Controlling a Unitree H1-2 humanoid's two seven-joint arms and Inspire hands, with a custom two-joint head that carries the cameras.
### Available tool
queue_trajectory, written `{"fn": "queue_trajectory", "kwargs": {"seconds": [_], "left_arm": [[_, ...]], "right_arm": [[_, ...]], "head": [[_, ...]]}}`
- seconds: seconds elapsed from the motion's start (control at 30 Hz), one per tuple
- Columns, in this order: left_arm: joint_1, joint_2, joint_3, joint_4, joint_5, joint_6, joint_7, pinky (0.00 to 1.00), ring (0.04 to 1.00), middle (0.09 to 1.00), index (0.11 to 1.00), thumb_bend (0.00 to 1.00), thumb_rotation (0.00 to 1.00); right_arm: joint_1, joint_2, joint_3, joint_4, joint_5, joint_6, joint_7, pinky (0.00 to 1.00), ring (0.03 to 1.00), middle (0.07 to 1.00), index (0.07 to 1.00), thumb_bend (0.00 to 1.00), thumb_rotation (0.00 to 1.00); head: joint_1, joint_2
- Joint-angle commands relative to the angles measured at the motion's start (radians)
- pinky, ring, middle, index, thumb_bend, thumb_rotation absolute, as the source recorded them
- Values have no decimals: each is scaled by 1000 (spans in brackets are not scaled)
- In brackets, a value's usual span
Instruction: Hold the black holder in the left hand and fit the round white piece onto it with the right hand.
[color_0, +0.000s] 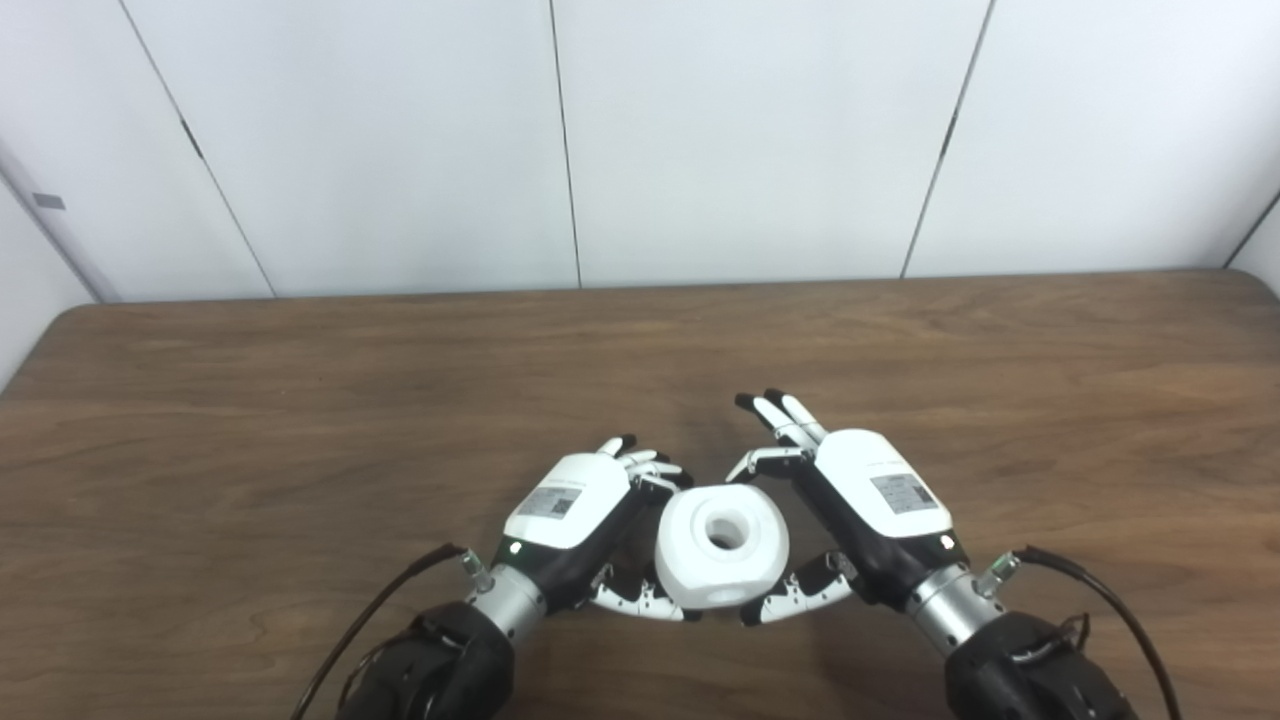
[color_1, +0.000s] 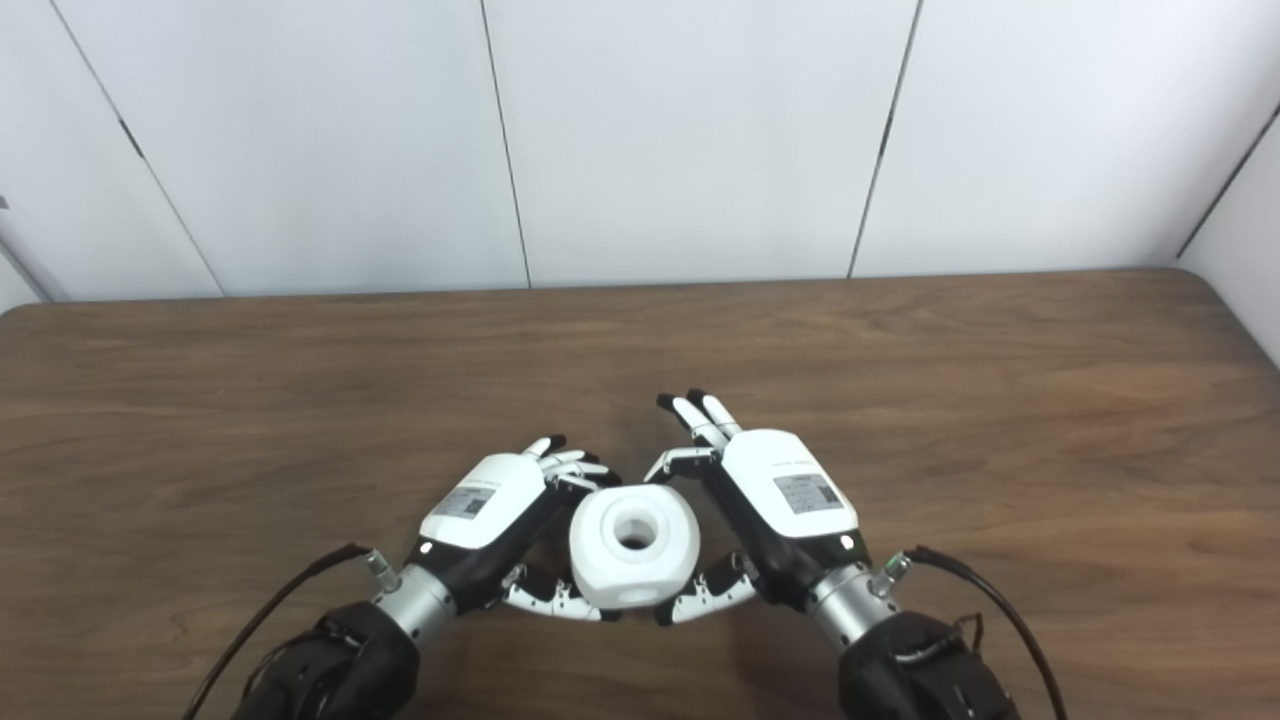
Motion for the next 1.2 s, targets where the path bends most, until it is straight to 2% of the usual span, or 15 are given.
{"fn": "queue_trajectory", "kwargs": {"seconds": [0.0,0.23,0.47,0.6,0.87,1.17], "left_arm": [[-22,-4,4,-38,-5,-6,13,1000,904,822,481,517,51],[-21,-7,3,-40,-5,-4,12,1000,900,821,480,516,51],[-20,-9,4,-39,-5,-5,15,1000,898,819,480,516,51],[-19,-11,3,-41,-1,-3,15,1000,895,818,480,517,51],[-24,-12,6,-30,-5,-6,22,1000,897,820,480,516,51],[-26,-13,6,-31,-4,1,15,1000,897,822,481,516,51]], "right_arm": [[-22,-7,-3,-36,-16,-2,22,855,1000,965,480,509,138],[-23,-9,-11,-56,-34,-4,61,827,1000,954,480,510,138],[-14,-8,-20,-57,-39,-9,66,822,1000,954,481,509,139],[-3,-3,-21,-50,-43,-15,48,824,1000,957,481,509,139],[24,6,-16,-31,-106,-54,-45,810,981,945,481,509,141],[37,10,-26,-37,-83,-53,-29,838,989,948,481,507,141]], "head": [[0,1],[-3,3],[-5,5],[-8,7],[-11,1],[-11,1]]}}
